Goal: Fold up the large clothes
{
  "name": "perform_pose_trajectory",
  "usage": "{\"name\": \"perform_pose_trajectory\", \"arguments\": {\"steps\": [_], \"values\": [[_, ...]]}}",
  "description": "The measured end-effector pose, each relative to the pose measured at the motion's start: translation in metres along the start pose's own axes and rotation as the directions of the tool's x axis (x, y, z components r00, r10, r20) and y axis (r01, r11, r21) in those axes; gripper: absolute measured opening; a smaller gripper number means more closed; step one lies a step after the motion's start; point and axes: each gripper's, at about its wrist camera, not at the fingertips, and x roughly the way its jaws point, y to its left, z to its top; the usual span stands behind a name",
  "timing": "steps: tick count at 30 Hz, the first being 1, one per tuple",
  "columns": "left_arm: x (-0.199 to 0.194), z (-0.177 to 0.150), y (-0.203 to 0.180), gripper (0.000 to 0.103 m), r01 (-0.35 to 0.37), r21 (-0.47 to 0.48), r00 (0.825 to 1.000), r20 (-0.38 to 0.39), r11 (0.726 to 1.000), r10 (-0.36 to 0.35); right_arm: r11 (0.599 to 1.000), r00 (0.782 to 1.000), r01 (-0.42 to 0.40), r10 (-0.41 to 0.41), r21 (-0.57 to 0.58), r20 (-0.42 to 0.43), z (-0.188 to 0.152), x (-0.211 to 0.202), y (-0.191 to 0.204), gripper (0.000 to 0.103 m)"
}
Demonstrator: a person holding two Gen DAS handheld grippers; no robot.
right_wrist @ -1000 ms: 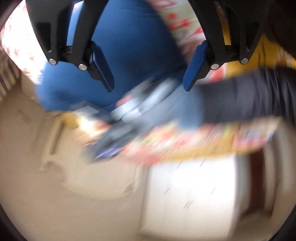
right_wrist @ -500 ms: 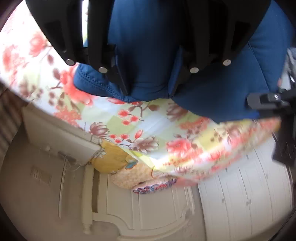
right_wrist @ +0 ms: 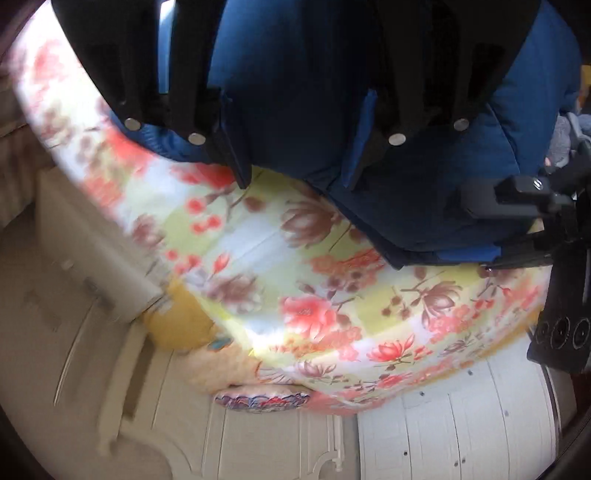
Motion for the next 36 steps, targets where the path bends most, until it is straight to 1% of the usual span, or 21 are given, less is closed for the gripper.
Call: {"name": "perform_pose_trajectory", "arguments": {"steps": [1,2,4,6,8,9,10,11,12,14,15,18,23,26,27,28,29,30,32,33,36], "values": [[0.002,0.0,-0.002,0.089,-0.011,0.01,1.0,-0.009,1.0,0.011,0.998,0.999,-0.035,0.035,0.046,0.006,-0.002,-0.002,-0.009,0.048],[0.002,-0.001,-0.003,0.089,-0.02,0.018,1.0,-0.012,1.0,0.02,0.998,1.0,-0.029,0.028,0.051,0.011,-0.001,-0.004,-0.01,0.048],[0.002,-0.001,-0.004,0.089,-0.03,0.024,0.999,-0.013,0.999,0.03,0.997,0.997,0.072,-0.072,-0.024,0.017,-0.001,-0.013,0.008,0.048],[0.003,-0.001,-0.003,0.09,-0.031,0.023,0.999,-0.017,0.999,0.031,0.99,0.989,0.137,-0.134,-0.045,0.065,0.0,-0.031,0.018,0.05],[0.003,-0.001,-0.004,0.09,-0.033,0.025,0.999,-0.019,0.999,0.034,0.984,0.975,0.173,-0.176,0.028,0.134,0.0,-0.05,0.006,0.059],[0.003,-0.001,-0.003,0.09,-0.032,0.024,0.999,-0.02,0.999,0.033,0.974,0.965,0.21,-0.22,0.082,0.145,-0.003,-0.056,-0.006,0.064],[0.004,-0.001,-0.003,0.09,-0.031,0.024,0.999,-0.021,0.999,0.032,0.963,0.962,0.236,-0.25,0.127,0.108,-0.007,-0.052,-0.02,0.064],[0.004,-0.001,-0.002,0.09,-0.031,0.022,0.999,-0.023,0.999,0.031,0.961,0.967,0.233,-0.245,0.148,0.068,-0.011,-0.043,-0.029,0.067],[0.005,-0.001,-0.002,0.09,-0.032,0.021,0.999,-0.025,0.999,0.032,0.966,0.981,0.185,-0.191,0.179,0.022,-0.02,-0.028,-0.041,0.072],[0.006,0.0,-0.001,0.09,-0.028,0.015,0.999,-0.028,0.999,0.028,0.961,0.994,0.066,-0.087,0.269,0.065,-0.035,-0.016,-0.056,0.073],[0.006,0.0,0.0,0.09,-0.025,0.012,0.999,-0.029,1.0,0.025,0.952,0.995,0.045,-0.071,0.302,0.075,-0.037,-0.014,-0.06,0.074],[0.008,0.0,0.001,0.09,-0.021,0.005,0.999,-0.035,1.0,0.021,0.956,0.992,0.084,-0.106,0.282,0.063,-0.035,-0.011,-0.054,0.075],[0.009,0.001,0.001,0.091,-0.02,0.002,0.999,-0.044,1.0,0.02,0.954,0.991,0.087,-0.111,0.288,0.068,-0.036,-0.011,-0.053,0.075],[0.01,0.001,-0.002,0.091,-0.03,0.014,0.998,-0.054,0.999,0.031,0.948,0.988,0.122,-0.145,0.295,0.058,-0.034,-0.012,-0.049,0.075],[0.01,0.002,-0.003,0.092,-0.033,0.02,0.998,-0.058,0.999,0.034,0.944,0.981,0.17,-0.189,0.283,0.04,-0.031,-0.017,-0.043,0.076],[0.01,0.002,-0.003,0.092,-0.036,0.021,0.997,-0.062,0.999,0.038,0.933,0.968,0.233,-0.248,0.275,0.023,-0.027,-0.026,-0.034,0.076],[0.008,0.003,-0.004,0.093,-0.049,0.028,0.997,-0.064,0.998,0.05,0.921,0.957,0.271,-0.289,0.279,0.026,-0.027,-0.035,-0.026,0.076],[0.005,0.003,-0.007,0.093,-0.068,0.033,0.996,-0.062,0.997,0.07,0.912,0.946,0.291,-0.319,0.287,0.053,-0.029,-0.05,-0.013,0.077],[-0.01,0.002,-0.016,0.092,-0.122,0.061,0.991,-0.047,0.991,0.124,0.923,0.942,0.266,-0.31,0.279,0.127,-0.038,-0.08,0.015,0.078],[-0.024,-0.001,-0.024,0.092,-0.153,0.076,0.988,-0.023,0.985,0.155,0.931,0.939,0.254,-0.302,0.261,0.166,-0.046,-0.097,0.035,0.081],[-0.072,-0.016,-0.044,0.093,-0.148,0.105,0.988,0.057,0.983,0.142,0.953,0.931,0.232,-0.276,0.194,0.238,-0.08,-0.137,0.094,0.088]]}}
